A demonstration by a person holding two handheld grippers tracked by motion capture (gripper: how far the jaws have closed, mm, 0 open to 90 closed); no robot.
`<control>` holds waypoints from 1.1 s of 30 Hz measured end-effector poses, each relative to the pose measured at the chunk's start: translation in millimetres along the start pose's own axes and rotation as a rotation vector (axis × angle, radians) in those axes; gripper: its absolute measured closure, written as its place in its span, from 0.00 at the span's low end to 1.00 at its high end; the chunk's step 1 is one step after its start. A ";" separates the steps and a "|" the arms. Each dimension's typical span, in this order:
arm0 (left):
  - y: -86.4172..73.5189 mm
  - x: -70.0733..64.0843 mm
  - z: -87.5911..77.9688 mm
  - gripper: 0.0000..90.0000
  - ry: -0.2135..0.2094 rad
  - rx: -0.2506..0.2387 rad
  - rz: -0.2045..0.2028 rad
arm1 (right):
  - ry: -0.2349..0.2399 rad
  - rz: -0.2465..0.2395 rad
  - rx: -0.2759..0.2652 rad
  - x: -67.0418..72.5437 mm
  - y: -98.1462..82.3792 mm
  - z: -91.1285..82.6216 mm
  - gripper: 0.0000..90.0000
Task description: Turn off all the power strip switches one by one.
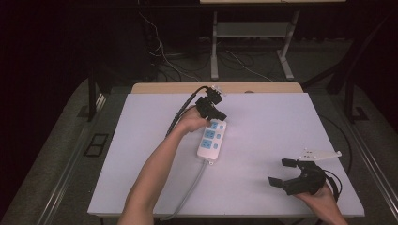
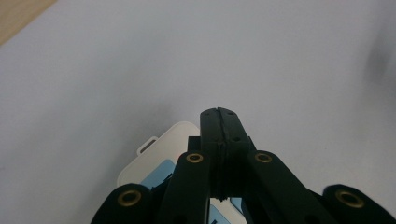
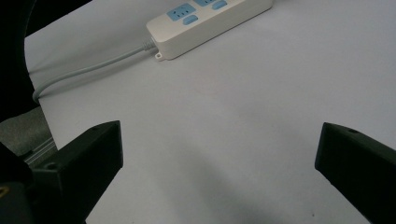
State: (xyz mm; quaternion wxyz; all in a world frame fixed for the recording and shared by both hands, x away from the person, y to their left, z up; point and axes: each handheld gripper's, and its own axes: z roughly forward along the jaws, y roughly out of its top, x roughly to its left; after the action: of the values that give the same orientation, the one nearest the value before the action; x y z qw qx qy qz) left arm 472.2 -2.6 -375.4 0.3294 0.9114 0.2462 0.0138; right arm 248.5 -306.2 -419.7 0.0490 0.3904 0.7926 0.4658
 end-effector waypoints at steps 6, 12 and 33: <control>-1.9 1.4 7.3 0.99 0.000 0.020 0.000 | 0.000 0.002 -0.001 -0.4 -0.1 -0.3 0.01; -7.0 4.9 14.0 0.99 0.001 0.032 -0.013 | 0.000 0.002 0.002 -0.4 0.1 0.4 0.01; -14.5 3.5 29.0 0.99 -0.005 0.057 -0.007 | -0.001 -0.002 0.004 -0.1 -0.3 0.3 0.01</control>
State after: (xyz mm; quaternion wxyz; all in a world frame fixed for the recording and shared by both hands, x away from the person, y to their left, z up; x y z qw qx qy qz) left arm 474.3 -8.6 -407.4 0.3040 0.9196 0.2488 0.0035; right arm 248.5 -306.1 -420.1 0.0491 0.3900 0.7939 0.4639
